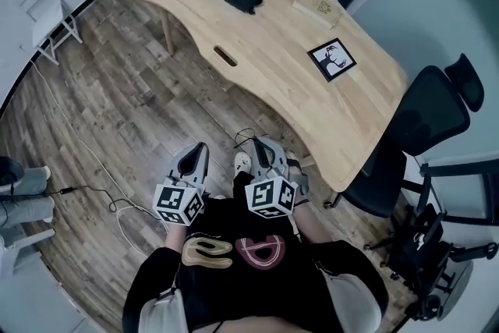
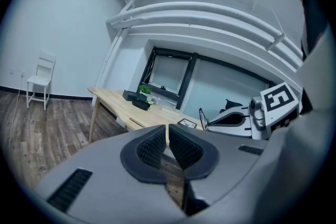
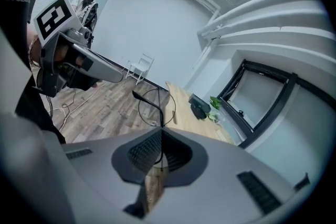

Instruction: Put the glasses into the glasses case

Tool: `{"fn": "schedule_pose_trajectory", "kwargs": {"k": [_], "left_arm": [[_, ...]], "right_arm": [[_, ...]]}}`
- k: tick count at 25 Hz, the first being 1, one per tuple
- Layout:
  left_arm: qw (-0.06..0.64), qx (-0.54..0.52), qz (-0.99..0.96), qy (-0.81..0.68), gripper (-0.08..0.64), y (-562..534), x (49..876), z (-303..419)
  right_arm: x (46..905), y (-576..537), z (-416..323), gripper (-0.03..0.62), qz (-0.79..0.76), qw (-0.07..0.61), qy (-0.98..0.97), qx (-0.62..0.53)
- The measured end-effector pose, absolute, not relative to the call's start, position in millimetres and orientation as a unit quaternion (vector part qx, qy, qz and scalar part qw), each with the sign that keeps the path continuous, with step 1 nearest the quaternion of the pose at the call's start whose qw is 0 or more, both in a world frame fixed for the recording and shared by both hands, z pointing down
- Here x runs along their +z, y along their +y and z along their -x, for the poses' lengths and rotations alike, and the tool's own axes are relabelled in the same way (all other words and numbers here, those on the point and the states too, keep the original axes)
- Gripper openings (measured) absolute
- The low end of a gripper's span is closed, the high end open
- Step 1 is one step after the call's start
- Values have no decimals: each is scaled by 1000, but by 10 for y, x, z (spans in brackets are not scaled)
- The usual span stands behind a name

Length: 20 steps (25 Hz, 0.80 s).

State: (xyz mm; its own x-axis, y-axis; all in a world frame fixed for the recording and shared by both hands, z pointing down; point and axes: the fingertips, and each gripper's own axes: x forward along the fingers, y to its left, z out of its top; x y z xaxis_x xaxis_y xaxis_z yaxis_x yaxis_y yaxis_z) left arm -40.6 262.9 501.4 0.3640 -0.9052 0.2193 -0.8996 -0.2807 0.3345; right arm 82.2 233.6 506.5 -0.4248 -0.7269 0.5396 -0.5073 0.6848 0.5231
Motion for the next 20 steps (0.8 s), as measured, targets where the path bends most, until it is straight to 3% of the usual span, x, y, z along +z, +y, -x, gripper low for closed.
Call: {"fn": "schedule_pose_trajectory", "kwargs": {"k": [20], "left_arm": [[197, -6, -776, -599, 31, 1081, 4959, -43]], "right_arm": [[5079, 654, -1080, 11, -314, 377, -858, -154]]}}
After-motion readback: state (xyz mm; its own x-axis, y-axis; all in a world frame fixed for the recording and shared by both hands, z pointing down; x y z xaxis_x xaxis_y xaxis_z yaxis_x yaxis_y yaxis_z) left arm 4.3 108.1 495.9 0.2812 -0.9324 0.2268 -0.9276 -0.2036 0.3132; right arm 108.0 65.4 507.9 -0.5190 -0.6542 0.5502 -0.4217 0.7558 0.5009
